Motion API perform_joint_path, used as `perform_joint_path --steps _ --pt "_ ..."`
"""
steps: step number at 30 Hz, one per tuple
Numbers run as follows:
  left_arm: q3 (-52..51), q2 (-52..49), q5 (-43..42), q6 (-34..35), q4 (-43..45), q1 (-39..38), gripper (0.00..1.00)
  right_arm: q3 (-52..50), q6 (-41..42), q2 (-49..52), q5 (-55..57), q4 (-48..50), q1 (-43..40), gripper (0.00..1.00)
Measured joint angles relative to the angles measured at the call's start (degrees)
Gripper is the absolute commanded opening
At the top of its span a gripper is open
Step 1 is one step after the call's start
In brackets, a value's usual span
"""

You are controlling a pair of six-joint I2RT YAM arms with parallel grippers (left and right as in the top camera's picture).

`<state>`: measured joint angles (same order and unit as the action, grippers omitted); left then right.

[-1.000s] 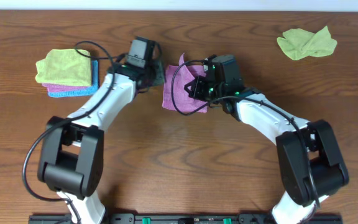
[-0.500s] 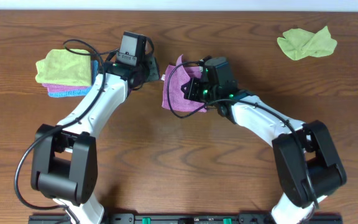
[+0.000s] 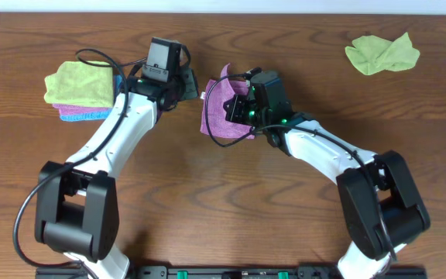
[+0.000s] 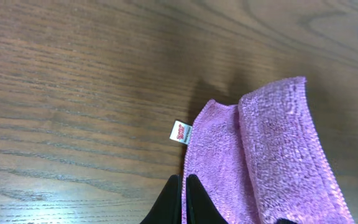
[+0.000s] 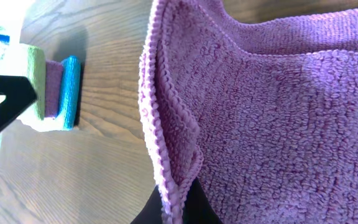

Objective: Fold the cloth
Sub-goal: 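Release the right gripper and retract the right arm to rest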

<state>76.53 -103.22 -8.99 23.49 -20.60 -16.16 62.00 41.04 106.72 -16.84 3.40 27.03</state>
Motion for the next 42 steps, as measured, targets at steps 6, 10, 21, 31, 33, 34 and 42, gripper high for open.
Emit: perform_joint_path --steps 6,10,21,31,33,34,42 --pt "0.0 0.59 0.0 0.0 -0.04 0.0 0.06 0.0 0.0 0.07 0.37 0.83 0.79 0.01" --pt "0.0 0.74 0.0 0.0 -0.09 0.0 0.06 0.0 0.04 0.66 0.48 2.03 1.66 0.08" --pt "0.0 0.94 0.0 0.0 -0.11 0.04 0.06 0.07 0.35 1.66 -0.46 5.14 3.08 0.83" --pt "0.0 2.03 0.0 0.0 -0.61 0.07 0.1 0.09 -0.09 1.16 -4.83 3.13 1.84 0.99" --pt "0.0 3.08 0.0 -0.46 -0.94 0.2 0.23 0.09 -1.42 -0.46 -5.18 0.37 -0.07 0.99" --pt "0.0 3.67 -0.02 -0.5 -1.31 0.31 0.39 0.09 -2.95 -2.36 -5.4 -2.23 -1.79 0.99" --pt "0.0 7.65 0.02 -1.25 -4.66 1.38 0.97 0.28 -19.87 -23.06 -5.25 -22.73 -13.18 0.99"
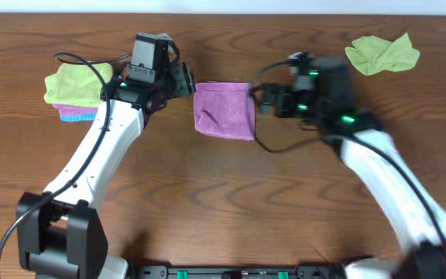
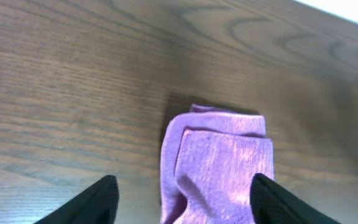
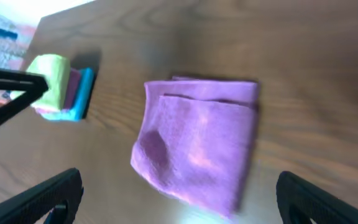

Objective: Fold the cloth
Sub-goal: 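Release the right gripper and retract the right arm to rest, then move the left gripper to the folded purple cloth's edge and grasp it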

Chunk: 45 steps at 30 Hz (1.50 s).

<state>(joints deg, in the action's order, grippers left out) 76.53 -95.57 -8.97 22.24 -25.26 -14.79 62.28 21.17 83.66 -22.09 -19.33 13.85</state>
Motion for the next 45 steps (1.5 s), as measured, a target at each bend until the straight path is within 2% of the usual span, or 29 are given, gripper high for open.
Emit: perform_joint_path --steps 7,12,17,23,27,37,45 --pt "0.0 0.87 -0.52 0.24 -1.99 0.0 0.95 0.2 -10.91 -20.96 4.37 -21.0 -5.64 0.99" --pt "0.0 1.09 -1.25 0.96 -3.41 0.0 0.95 0.26 -13.11 -35.08 13.44 -36.96 -5.9 0.99" --pt "0.0 1.88 -2.36 1.97 -3.89 0.0 0.95 -2.4 -12.46 -48.0 21.31 -44.04 -5.9 0.99" --pt "0.0 2.19 -5.05 3.48 -5.81 0.0 0.95 -10.69 -8.07 -60.43 24.39 -45.33 -5.9 0.99" --pt "0.0 2.21 -7.28 4.15 -7.5 0.0 0.95 -12.79 -6.05 -64.72 24.98 -43.98 -5.9 0.99" --pt "0.0 2.8 -11.08 6.62 -9.97 0.0 0.95 -13.31 -4.96 -65.31 28.09 -42.38 -5.9 0.99" --pt "-2.36 3.08 -11.89 13.11 -10.56 0.0 0.95 -13.31 -4.83 -65.31 28.37 -44.26 -5.9 0.99"
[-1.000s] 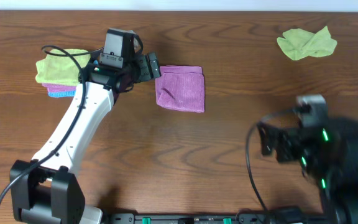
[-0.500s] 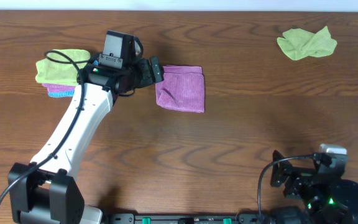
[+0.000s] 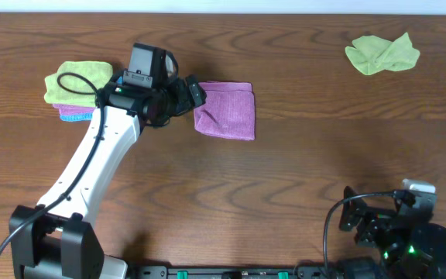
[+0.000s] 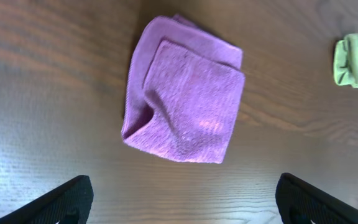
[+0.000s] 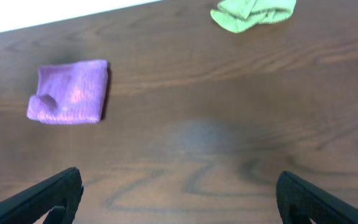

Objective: Fold the cloth
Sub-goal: 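Move the left gripper to the folded purple cloth's edge and grasp it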

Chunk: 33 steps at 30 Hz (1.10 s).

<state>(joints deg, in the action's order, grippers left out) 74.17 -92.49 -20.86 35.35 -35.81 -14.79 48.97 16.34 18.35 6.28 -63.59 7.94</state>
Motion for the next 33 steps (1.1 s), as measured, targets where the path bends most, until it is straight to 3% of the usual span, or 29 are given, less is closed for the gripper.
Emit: perform_joint_path --steps 7,20,33 --pt "-7.78 0.02 -1.77 5.64 4.79 0.0 0.96 -0.04 0.02 0.0 0.04 -3.91 0.0 0.99" --pt "-25.09 0.04 -5.46 17.66 33.09 -5.81 0.95 -0.11 0.02 0.0 0.2 -5.68 0.0 0.99" --pt "-26.71 -0.83 0.35 21.88 39.1 -6.78 0.95 -0.11 0.02 0.0 0.2 -5.66 0.0 0.99"
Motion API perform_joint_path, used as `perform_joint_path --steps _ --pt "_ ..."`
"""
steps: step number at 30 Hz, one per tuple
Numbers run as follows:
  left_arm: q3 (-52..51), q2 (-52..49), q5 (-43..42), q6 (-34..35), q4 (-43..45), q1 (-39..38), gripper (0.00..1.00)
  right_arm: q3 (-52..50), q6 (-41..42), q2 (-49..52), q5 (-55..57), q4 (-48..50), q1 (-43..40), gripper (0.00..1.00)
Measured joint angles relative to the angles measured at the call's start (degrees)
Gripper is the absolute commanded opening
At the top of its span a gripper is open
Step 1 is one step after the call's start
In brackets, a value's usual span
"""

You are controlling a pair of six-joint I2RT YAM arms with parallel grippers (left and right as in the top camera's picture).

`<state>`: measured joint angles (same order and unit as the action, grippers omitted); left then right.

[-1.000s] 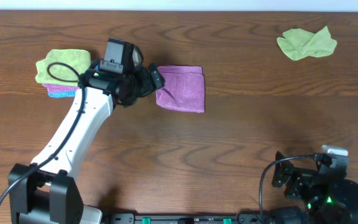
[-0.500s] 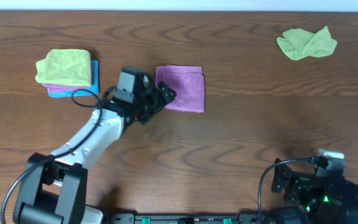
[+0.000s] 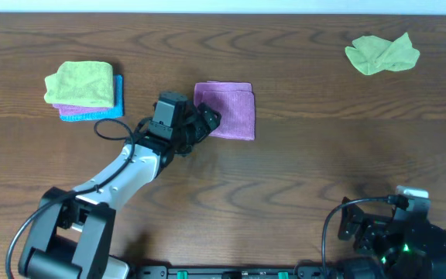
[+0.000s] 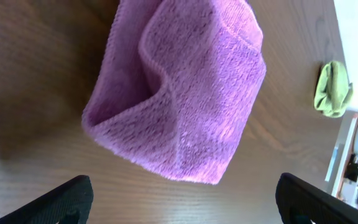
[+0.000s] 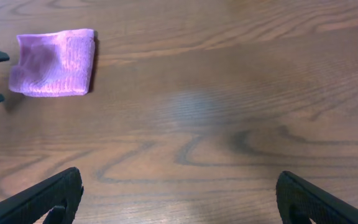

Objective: Fold the cloth
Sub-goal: 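Move the left gripper to the folded purple cloth's edge and grasp it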

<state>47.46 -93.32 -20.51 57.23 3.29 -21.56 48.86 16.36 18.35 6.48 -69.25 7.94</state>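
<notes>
The purple cloth [image 3: 228, 109] lies folded into a small square on the wooden table [image 3: 285, 170], also seen in the left wrist view [image 4: 185, 93] and the right wrist view [image 5: 53, 62]. My left gripper [image 3: 205, 122] is open at the cloth's lower left edge, its fingers [image 4: 48, 202] spread wide with nothing between them. My right gripper [image 3: 366, 221] is open too, pulled back to the table's near right edge, far from the cloth.
A stack of folded cloths, yellow-green on top [image 3: 81, 84] over purple and blue, sits at the far left. A crumpled green cloth [image 3: 382, 53] lies at the far right, also in the left wrist view [image 4: 333, 90].
My left gripper has drawn in toward the near side and now sits at the purple cloth's lower left edge instead of its left side. The cloth and the right arm have not moved.
Both grippers were shut on the purple cloth, its right part lifted. Then the cloth lay folded flat with both grippers open beside it. Then the right arm was back at the near right edge. Now the left gripper is open close to the cloth's near left corner.
</notes>
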Motion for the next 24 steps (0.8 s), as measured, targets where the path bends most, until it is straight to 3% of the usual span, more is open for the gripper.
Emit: perform_joint_path --steps 24 --pt "0.0 -5.86 3.74 2.58 4.83 -0.68 0.95 -0.02 0.0 0.0 0.02 -0.02 0.0 0.99"
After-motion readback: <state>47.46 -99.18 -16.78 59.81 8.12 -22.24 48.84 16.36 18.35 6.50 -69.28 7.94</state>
